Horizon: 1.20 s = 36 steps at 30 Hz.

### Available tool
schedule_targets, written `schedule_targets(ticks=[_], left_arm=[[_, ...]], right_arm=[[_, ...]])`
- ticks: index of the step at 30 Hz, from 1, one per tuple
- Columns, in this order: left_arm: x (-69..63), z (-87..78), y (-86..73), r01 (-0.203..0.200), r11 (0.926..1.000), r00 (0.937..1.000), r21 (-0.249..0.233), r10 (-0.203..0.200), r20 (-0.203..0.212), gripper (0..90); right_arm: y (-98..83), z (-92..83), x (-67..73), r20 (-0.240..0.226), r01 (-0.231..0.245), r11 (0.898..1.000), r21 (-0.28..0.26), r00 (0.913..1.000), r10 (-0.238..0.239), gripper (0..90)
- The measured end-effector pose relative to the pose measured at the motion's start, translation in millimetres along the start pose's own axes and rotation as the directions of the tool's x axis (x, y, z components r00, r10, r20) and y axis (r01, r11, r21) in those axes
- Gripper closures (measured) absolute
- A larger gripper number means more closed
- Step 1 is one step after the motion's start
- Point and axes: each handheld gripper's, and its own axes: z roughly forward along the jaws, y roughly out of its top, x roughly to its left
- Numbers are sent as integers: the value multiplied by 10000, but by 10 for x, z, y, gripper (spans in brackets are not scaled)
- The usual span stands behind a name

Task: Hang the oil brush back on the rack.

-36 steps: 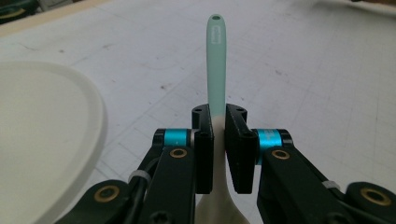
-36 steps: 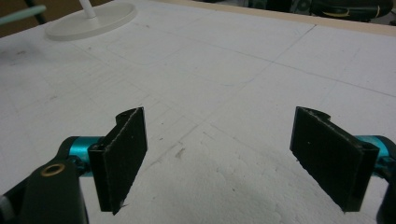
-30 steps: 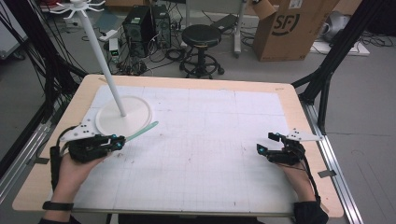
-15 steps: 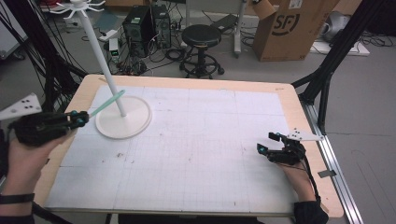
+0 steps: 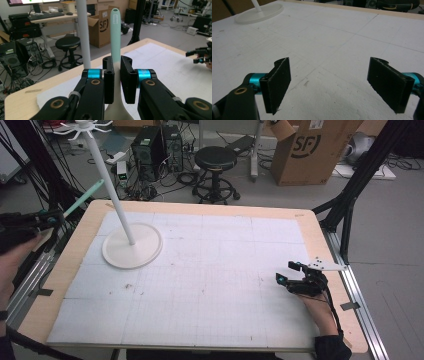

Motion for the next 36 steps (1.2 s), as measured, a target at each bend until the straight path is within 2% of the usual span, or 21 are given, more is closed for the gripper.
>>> schedule_targets(ticks=[8,20,29,36], left_arm=[[27,-166,197,78,9985,9994,-533,-96,-336,823],[12,-288,453,-41,9955,9990,-947,-1,-440,822],[36,-286,551,-47,9938,9985,-1114,-14,-551,822],[62,-266,537,-46,9937,9972,-1116,-37,-743,822]], right_arm=[[2,2,-1,-5,24,10000,-43,10000,-24,189],[1,2,-7,-12,-4,10000,-50,10000,3,190],[0,5,-6,-51,-18,10000,-51,10000,17,191],[2,1,-6,-49,-32,10000,-61,10000,32,191]])
